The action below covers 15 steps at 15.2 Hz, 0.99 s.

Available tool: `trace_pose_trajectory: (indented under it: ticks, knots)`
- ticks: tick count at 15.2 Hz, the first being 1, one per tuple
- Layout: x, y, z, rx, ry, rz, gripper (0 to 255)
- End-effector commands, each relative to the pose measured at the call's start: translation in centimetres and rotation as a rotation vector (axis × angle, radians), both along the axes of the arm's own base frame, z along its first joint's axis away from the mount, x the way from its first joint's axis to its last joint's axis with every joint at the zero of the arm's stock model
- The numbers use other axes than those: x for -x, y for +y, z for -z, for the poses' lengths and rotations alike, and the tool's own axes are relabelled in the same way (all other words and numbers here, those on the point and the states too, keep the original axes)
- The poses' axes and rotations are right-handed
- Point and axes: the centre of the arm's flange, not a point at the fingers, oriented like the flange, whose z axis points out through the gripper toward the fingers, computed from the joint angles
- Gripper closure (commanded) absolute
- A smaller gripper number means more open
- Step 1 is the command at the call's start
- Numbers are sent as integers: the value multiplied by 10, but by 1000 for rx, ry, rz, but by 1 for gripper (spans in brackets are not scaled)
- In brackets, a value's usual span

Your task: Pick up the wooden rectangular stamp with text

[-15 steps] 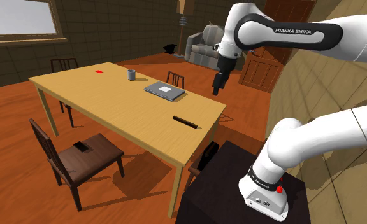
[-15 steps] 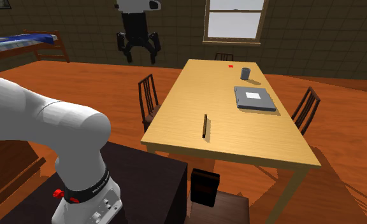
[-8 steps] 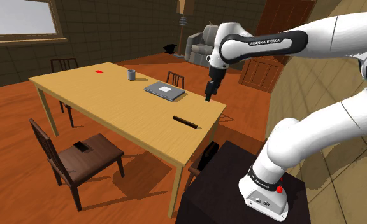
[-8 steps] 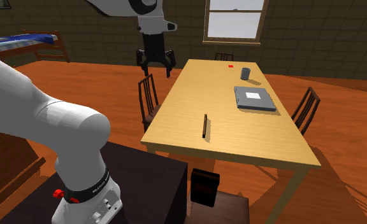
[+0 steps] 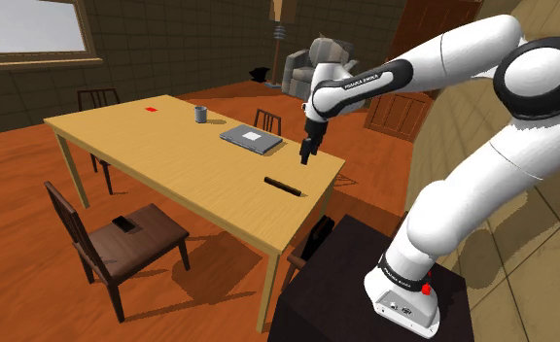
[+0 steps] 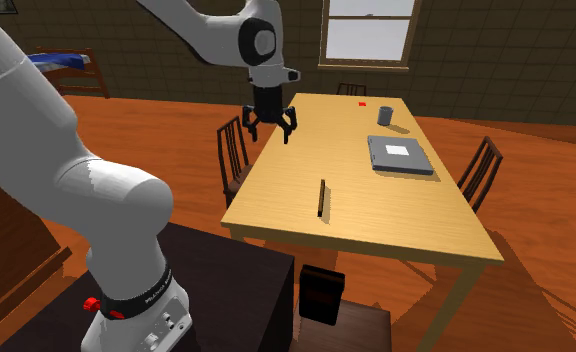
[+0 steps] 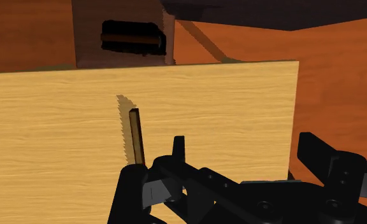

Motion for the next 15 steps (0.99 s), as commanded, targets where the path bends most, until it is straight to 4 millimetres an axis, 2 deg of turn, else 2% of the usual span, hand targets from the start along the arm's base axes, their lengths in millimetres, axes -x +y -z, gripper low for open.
trace_pose_trajectory:
  ticks: [1,15]
  knots:
    - [-13,-12,20,1,1,-2,0]
    - [-110,-86,161,-1,19,-16,0]
